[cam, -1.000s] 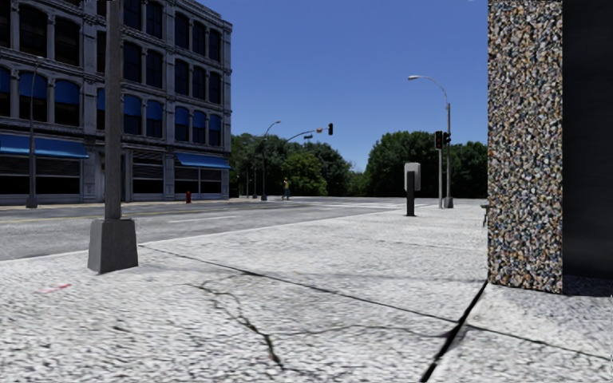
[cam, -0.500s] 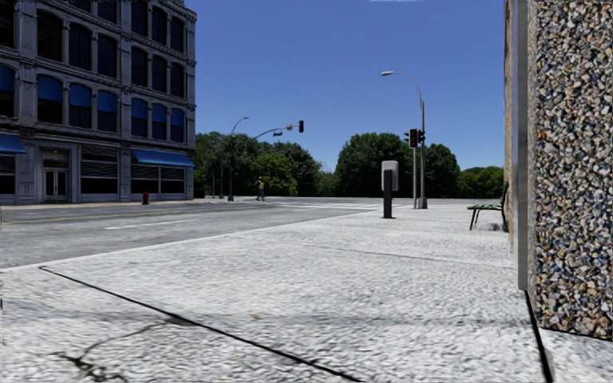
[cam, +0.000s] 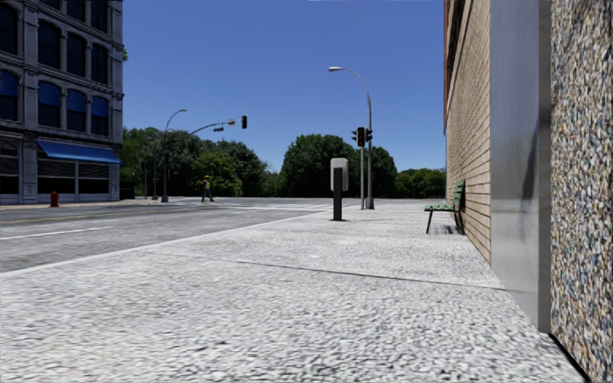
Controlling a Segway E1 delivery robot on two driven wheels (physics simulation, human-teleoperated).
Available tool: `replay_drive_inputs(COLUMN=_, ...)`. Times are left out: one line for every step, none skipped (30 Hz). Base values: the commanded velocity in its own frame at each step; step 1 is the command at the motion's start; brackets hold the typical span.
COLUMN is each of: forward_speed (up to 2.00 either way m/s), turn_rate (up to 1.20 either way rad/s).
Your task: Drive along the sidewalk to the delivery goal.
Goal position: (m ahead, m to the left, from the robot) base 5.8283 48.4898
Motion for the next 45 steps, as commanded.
replay_drive_inputs(forward_speed=2.0, turn_rate=-0.48)
replay_drive_inputs(forward_speed=2.0, turn_rate=-0.48)
replay_drive_inputs(forward_speed=2.0, turn_rate=-0.48)
replay_drive_inputs(forward_speed=2.0, turn_rate=-0.48)
replay_drive_inputs(forward_speed=2.0, turn_rate=-0.48)
replay_drive_inputs(forward_speed=2.0, turn_rate=-0.48)
replay_drive_inputs(forward_speed=2.0, turn_rate=-0.48)
replay_drive_inputs(forward_speed=2.0, turn_rate=-0.48)
replay_drive_inputs(forward_speed=2.0, turn_rate=-0.48)
replay_drive_inputs(forward_speed=2.0, turn_rate=-0.48)
replay_drive_inputs(forward_speed=2.0, turn_rate=-0.48)
replay_drive_inputs(forward_speed=2.0, turn_rate=-0.48)
replay_drive_inputs(forward_speed=2.0, turn_rate=-0.48)
replay_drive_inputs(forward_speed=2.0, turn_rate=-0.48)
replay_drive_inputs(forward_speed=2.0, turn_rate=-0.48)
replay_drive_inputs(forward_speed=2.0, turn_rate=-0.48)
replay_drive_inputs(forward_speed=2.0, turn_rate=-0.48)
replay_drive_inputs(forward_speed=2.0, turn_rate=-0.05)
replay_drive_inputs(forward_speed=2.0, turn_rate=0.0)
replay_drive_inputs(forward_speed=2.0, turn_rate=0.0)
replay_drive_inputs(forward_speed=2.0, turn_rate=0.0)
replay_drive_inputs(forward_speed=2.0, turn_rate=0.0)
replay_drive_inputs(forward_speed=2.0, turn_rate=0.0)
replay_drive_inputs(forward_speed=2.0, turn_rate=0.0)
replay_drive_inputs(forward_speed=2.0, turn_rate=0.0)
replay_drive_inputs(forward_speed=2.0, turn_rate=0.0)
replay_drive_inputs(forward_speed=2.0, turn_rate=0.0)
replay_drive_inputs(forward_speed=2.0, turn_rate=0.0)
replay_drive_inputs(forward_speed=2.0, turn_rate=0.0)
replay_drive_inputs(forward_speed=2.0, turn_rate=0.0)
replay_drive_inputs(forward_speed=2.0, turn_rate=0.0)
replay_drive_inputs(forward_speed=2.0, turn_rate=0.0)
replay_drive_inputs(forward_speed=2.0, turn_rate=0.0)
replay_drive_inputs(forward_speed=2.0, turn_rate=0.0)
replay_drive_inputs(forward_speed=2.0, turn_rate=0.0)
replay_drive_inputs(forward_speed=2.0, turn_rate=0.0)
replay_drive_inputs(forward_speed=2.0, turn_rate=0.0)
replay_drive_inputs(forward_speed=2.0, turn_rate=0.0)
replay_drive_inputs(forward_speed=2.0, turn_rate=0.0)
replay_drive_inputs(forward_speed=2.0, turn_rate=0.0)
replay_drive_inputs(forward_speed=2.0, turn_rate=0.0)
replay_drive_inputs(forward_speed=2.0, turn_rate=0.0)
replay_drive_inputs(forward_speed=2.0, turn_rate=0.0)
replay_drive_inputs(forward_speed=2.0, turn_rate=0.0)
replay_drive_inputs(forward_speed=2.0, turn_rate=0.0)
